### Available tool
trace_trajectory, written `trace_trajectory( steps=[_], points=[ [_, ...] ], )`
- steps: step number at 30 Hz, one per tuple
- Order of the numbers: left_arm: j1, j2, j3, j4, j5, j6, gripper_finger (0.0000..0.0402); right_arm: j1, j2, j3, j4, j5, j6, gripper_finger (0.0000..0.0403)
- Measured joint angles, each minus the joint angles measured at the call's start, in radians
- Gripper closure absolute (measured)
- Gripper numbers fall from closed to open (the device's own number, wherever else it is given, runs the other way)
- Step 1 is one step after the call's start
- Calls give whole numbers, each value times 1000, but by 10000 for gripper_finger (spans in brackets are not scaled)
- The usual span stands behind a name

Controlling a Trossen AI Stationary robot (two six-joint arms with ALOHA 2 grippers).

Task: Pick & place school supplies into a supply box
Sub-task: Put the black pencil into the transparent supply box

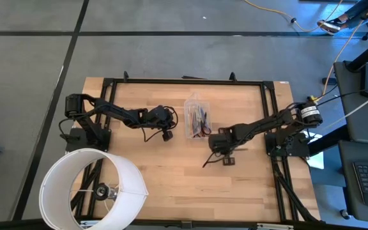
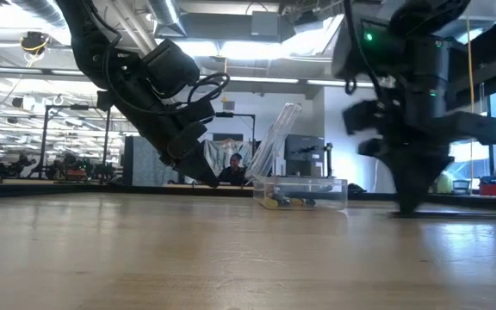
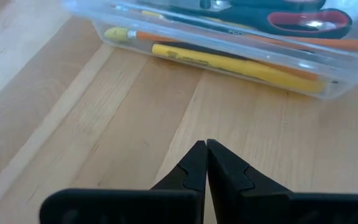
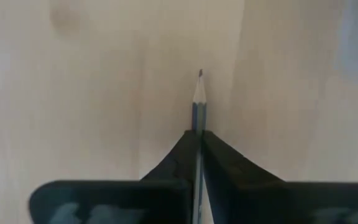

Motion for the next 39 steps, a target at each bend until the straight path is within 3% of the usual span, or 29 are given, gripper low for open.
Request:
trace_trajectory(
  steps=[13,26,39],
  points=[
    [0,0,0,-28,6,-7,394,60,164,10,458,40,-5,395],
    [0,0,0,-35,8,-7,397,60,146,1,488,42,-9,394],
    [0,0,0,-35,8,-6,396,62,148,-2,546,45,-3,297]
  ],
)
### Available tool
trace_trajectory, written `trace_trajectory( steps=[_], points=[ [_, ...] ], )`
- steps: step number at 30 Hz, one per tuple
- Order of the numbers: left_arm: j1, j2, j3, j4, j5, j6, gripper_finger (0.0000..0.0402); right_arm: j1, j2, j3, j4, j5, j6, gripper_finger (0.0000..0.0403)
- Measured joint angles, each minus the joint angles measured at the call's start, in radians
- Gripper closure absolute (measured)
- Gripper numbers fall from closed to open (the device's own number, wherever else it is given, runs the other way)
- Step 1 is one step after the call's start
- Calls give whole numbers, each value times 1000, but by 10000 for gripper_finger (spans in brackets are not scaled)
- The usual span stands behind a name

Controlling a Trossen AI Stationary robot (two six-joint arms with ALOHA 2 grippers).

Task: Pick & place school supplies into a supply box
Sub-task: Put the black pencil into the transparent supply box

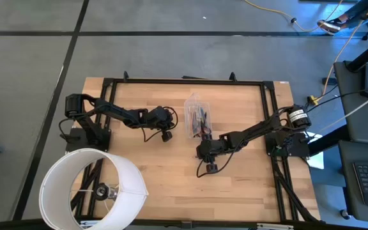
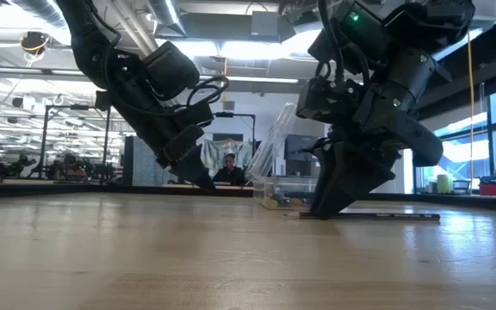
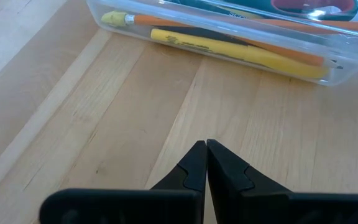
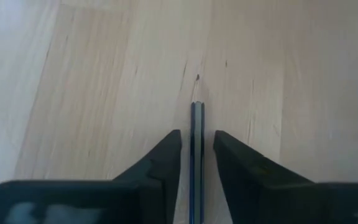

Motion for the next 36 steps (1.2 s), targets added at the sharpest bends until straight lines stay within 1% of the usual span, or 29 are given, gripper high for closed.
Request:
trace_trajectory(
  steps=[2,6,9,13,19,21,26,28,32,36],
  points=[
    [0,0,0,0,0,0,396,0,0,0,8,-1,0,289],
    [0,0,0,0,0,0,393,1,-17,-1,12,-8,2,284],
    [0,0,0,0,0,0,394,10,-66,0,11,-8,0,284],
    [0,0,0,-13,0,1,397,29,-159,1,-38,-8,10,284],
    [0,0,0,-13,0,0,394,67,-323,-17,-195,5,90,284],
    [0,0,0,-15,0,1,393,93,-380,-52,-196,51,121,284],
    [0,0,0,-15,-1,0,397,182,-519,-177,-173,258,212,284],
    [0,0,0,-15,-1,0,398,216,-563,-234,-130,309,233,284],
    [0,0,0,-11,-1,0,395,267,-620,-354,-22,316,217,284],
    [0,0,0,-6,-4,0,394,293,-637,-476,127,318,180,284]
  ],
)
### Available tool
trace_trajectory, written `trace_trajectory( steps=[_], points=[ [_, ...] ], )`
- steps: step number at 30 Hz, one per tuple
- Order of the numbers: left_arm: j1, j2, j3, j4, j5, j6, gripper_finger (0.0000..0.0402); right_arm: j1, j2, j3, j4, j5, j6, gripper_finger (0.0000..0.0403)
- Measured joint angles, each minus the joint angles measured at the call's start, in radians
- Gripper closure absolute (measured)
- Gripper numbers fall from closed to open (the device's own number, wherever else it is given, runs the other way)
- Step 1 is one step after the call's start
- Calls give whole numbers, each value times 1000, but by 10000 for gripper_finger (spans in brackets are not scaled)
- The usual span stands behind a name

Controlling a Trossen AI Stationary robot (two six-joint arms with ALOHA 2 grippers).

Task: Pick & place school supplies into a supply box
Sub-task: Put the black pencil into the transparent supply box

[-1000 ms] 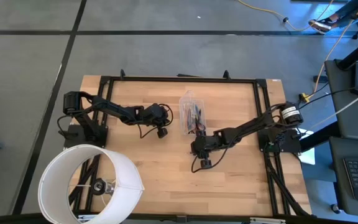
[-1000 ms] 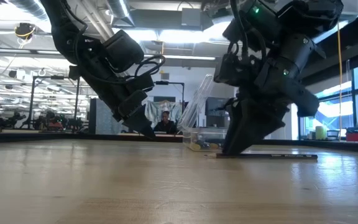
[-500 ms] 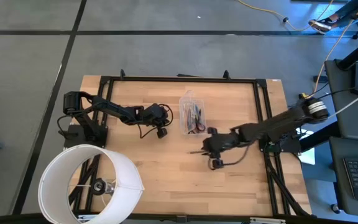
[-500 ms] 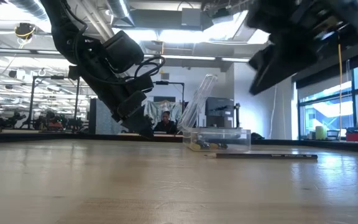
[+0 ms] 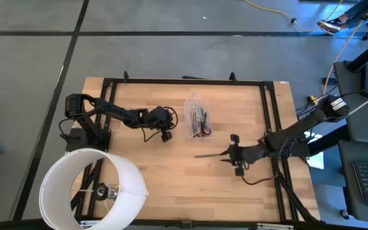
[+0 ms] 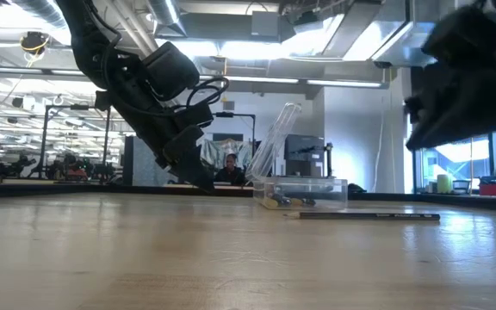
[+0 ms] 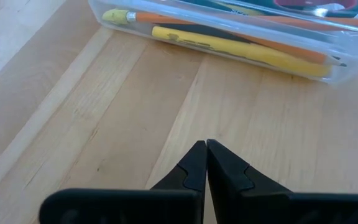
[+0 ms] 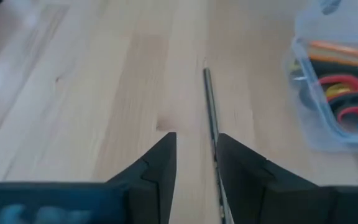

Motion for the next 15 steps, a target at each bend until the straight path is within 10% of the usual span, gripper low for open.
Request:
trace_trajectory(
  steps=[15],
  points=[
    [0,0,0,7,-5,1,397,-7,6,-261,431,67,-103,284]
  ],
)
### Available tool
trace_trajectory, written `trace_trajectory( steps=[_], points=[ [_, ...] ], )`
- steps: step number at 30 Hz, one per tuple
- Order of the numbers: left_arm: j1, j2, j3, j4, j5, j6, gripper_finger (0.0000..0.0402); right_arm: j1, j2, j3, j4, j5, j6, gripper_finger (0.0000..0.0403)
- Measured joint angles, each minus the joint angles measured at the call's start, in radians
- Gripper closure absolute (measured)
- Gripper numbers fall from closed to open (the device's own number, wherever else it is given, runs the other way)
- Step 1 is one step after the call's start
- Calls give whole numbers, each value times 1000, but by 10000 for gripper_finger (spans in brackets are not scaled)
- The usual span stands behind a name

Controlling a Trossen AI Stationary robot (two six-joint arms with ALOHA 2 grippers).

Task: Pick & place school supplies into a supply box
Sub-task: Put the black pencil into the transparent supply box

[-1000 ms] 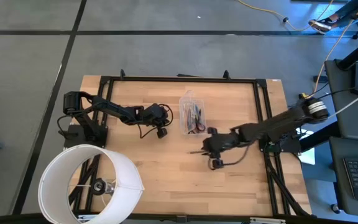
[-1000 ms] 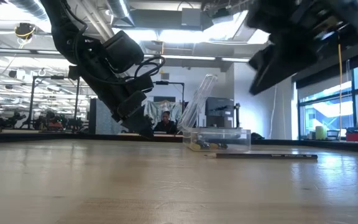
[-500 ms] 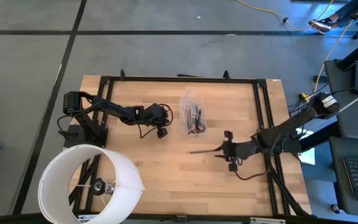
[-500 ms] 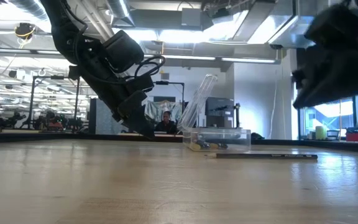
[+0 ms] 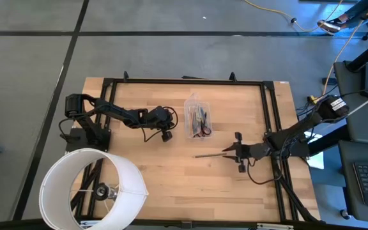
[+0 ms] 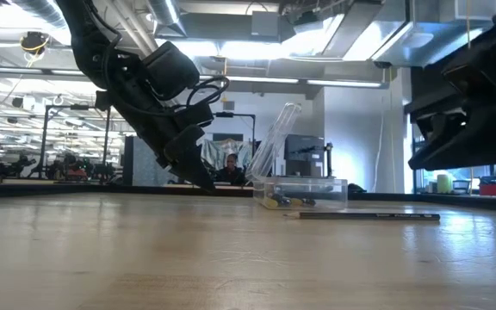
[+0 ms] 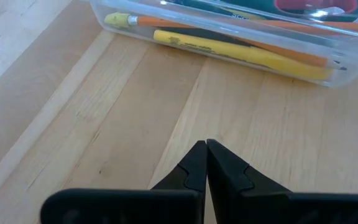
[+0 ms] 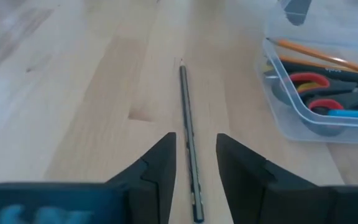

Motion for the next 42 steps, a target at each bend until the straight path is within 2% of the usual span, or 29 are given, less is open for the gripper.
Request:
trace_trajectory(
  steps=[15,20,42],
  points=[
    [0,0,0,0,0,1,396,-55,0,-8,9,-20,-5,284],
    [0,0,0,0,0,1,394,-57,22,-8,62,-26,-32,284],
    [0,0,0,0,0,0,393,-90,471,-8,467,-31,-28,284]
  ],
)
